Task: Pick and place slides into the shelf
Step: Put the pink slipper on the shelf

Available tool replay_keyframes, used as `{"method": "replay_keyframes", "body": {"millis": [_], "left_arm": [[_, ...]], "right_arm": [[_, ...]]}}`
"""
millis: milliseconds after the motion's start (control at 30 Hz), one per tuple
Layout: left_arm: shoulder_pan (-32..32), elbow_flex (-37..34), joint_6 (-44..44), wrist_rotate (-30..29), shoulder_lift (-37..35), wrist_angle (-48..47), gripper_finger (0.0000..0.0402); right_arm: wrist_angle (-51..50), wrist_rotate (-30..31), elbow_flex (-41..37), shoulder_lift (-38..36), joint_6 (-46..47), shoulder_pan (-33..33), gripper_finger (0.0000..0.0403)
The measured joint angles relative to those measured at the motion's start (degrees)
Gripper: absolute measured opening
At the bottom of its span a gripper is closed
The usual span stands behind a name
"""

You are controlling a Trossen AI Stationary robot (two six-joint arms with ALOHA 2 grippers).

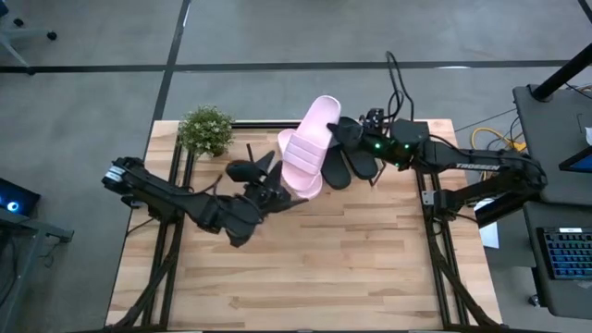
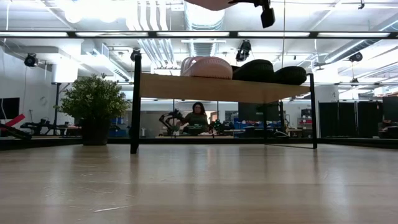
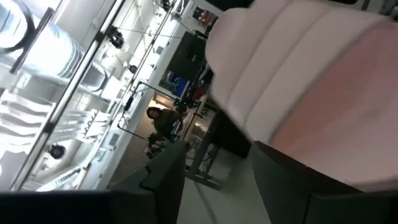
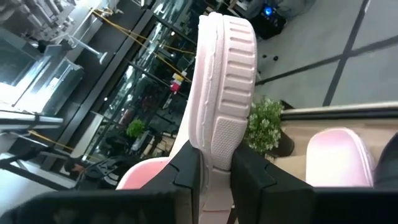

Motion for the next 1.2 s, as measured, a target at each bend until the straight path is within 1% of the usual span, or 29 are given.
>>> {"method": "replay_keyframes", "body": {"millis": [133, 233, 300, 433, 567, 667, 733, 800, 867, 967, 1000, 1033, 1067, 1133, 1200], "left_arm": [[-0.15, 0.01, -1.25, 0.03, -3.78, 0.03, 0.0167], [-0.93, -0.01, -2.99, 0.01, -8.09, 0.88, 0.0167], [-1.76, 0.01, -4.40, 0.01, -11.26, 3.81, 0.0167], [-5.16, 0.01, -4.55, 0.83, -18.42, 10.61, 0.0167], [-12.06, 0.01, -3.33, 1.09, -25.91, 11.01, 0.0167], [-20.40, 0.01, -3.11, 1.75, -31.45, 10.94, 0.0167], [-26.38, 0.01, -3.74, 3.78, -34.80, 11.03, 0.0167], [-31.29, -0.02, -5.99, 8.35, -36.78, 11.03, 0.0167], [-34.87, -0.17, -7.44, 13.92, -37.59, 10.54, 0.0167], [-37.55, -0.08, -7.97, 19.32, -38.16, 11.23, 0.0166], [-38.24, -0.22, -8.98, 22.44, -38.36, 10.44, 0.0166], [-38.93, -0.35, -10.46, 26.39, -38.43, 8.78, 0.0166], [-39.51, -0.36, -13.09, 32.17, -38.42, 6.26, 0.0166], [-39.95, -0.36, -19.56, 45.73, -38.49, 0.12, 0.0166], [-39.84, -0.36, -25.24, 56.70, -39.54, -2.76, 0.0166]], "right_arm": [[0.00, -2.59, -0.02, -1.35, -1.31, -1.01, 0.0049], [0.02, -4.17, -0.02, -2.09, -2.22, -1.35, 0.0048], [0.00, -4.45, -0.02, -2.42, -2.82, -1.37, 0.0046], [-0.03, -4.45, -0.02, -2.54, -3.30, -1.37, 0.0046], [-0.11, -4.45, -0.04, -2.54, -3.30, -1.37, 0.0046], [-0.09, -4.45, -0.04, -2.54, -3.31, -1.37, 0.0046], [-0.09, -4.44, -0.04, -2.54, -3.52, -1.37, 0.0046], [-0.04, -4.33, -0.04, -2.54, -3.55, -1.37, 0.0046], [-0.01, -4.09, -0.04, -2.54, -3.59, -1.37, 0.0046], [0.03, -3.07, -0.04, -2.54, -3.67, -1.37, 0.0046], [0.04, -2.69, -0.04, -2.54, -3.67, -1.35, 0.0046], [0.07, -2.46, -0.04, -2.54, -3.67, -1.37, 0.0046], [0.07, -2.32, -0.04, -2.54, -3.67, -1.37, 0.0046], [0.07, -1.84, -0.04, -2.54, -3.70, -1.37, 0.0046], [0.07, -1.81, -0.04, -2.54, -3.70, -1.37, 0.0046]]}}
